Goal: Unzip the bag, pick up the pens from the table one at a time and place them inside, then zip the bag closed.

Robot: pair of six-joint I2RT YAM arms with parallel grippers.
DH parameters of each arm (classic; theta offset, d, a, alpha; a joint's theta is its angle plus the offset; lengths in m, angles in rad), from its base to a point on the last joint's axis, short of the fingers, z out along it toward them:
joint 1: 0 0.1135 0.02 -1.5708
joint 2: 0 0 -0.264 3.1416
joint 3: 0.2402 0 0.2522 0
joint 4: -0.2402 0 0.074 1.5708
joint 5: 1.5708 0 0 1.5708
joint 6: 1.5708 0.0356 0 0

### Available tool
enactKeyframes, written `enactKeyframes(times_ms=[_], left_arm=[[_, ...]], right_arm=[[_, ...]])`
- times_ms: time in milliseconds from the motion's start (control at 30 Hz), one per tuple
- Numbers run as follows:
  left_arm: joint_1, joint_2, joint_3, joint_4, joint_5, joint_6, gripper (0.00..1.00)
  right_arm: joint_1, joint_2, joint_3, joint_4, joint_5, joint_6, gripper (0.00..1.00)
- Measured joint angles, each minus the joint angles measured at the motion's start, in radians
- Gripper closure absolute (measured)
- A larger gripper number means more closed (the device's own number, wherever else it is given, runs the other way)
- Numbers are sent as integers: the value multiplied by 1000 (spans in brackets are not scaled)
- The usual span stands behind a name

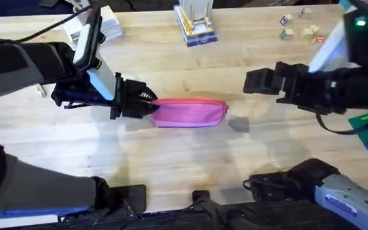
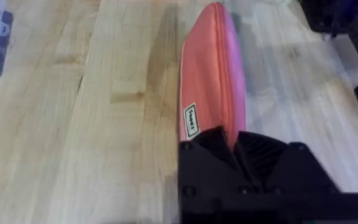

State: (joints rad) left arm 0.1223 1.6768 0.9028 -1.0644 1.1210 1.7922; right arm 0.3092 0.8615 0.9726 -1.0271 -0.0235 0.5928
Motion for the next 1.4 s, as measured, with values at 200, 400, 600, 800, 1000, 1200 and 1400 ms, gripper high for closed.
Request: enactKeyframes(times_ms=[200,400,600,800,1000,1200,1400], left_arm=[[5,0,0,-5,8,-8,36],[6,0,0,-4,9,-9,9],[6,0,0,3,9,-9,6],[9,-26,16,-54,3,-9,6],[14,-124,124,-152,-56,-40,5],[14,-237,237,-196,-162,-164,5],[14,-354,296,-196,-278,-326,5]], right_arm=[[0,-35,0,-4,0,-38,4],[0,-35,0,-13,0,-82,4],[0,-35,0,-21,0,-136,4],[0,-35,0,-21,0,-156,4],[0,-35,0,-21,0,-156,5],[0,-35,0,-20,0,-156,4],[0,-35,0,-20,0,-156,4]])
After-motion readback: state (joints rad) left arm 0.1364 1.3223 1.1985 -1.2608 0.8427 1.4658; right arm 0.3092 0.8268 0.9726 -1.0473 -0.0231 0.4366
